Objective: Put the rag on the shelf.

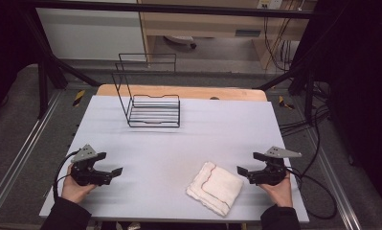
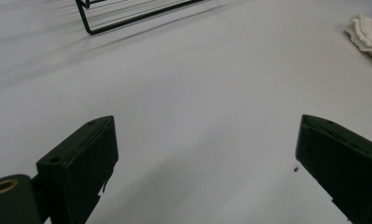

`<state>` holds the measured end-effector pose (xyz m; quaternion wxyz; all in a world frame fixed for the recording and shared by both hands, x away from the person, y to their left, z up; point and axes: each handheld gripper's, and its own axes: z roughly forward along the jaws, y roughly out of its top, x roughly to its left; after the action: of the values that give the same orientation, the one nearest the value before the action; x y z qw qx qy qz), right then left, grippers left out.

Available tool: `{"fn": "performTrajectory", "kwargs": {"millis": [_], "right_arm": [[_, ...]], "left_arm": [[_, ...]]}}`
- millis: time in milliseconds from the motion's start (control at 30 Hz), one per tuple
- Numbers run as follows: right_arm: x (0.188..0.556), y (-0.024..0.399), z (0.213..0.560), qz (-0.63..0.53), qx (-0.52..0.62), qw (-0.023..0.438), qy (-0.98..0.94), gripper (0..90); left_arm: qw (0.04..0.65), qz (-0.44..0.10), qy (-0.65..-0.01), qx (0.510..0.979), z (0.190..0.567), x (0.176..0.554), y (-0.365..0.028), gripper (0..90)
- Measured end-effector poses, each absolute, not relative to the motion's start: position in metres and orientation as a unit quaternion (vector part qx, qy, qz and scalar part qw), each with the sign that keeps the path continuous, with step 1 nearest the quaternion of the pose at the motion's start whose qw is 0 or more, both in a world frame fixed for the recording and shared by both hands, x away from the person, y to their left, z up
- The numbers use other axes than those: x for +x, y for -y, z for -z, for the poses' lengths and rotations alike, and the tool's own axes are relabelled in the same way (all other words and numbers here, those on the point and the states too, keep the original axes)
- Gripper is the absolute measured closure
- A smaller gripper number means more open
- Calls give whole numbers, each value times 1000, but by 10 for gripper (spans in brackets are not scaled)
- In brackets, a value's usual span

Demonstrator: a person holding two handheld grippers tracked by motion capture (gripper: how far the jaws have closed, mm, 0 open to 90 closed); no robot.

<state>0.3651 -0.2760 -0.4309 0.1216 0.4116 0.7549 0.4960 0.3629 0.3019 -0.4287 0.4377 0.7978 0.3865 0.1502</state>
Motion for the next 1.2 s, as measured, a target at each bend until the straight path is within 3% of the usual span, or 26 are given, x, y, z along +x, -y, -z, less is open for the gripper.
{"fn": "performTrajectory", "kwargs": {"millis": [633, 1200], "right_arm": [[366, 275, 433, -482, 424, 119, -757, 9], [365, 263, 434, -467, 419, 116, -770, 15]], "left_arm": [[435, -146, -395, 796, 425, 363, -281, 57], [429, -121, -365, 817, 417, 357, -201, 64]]}}
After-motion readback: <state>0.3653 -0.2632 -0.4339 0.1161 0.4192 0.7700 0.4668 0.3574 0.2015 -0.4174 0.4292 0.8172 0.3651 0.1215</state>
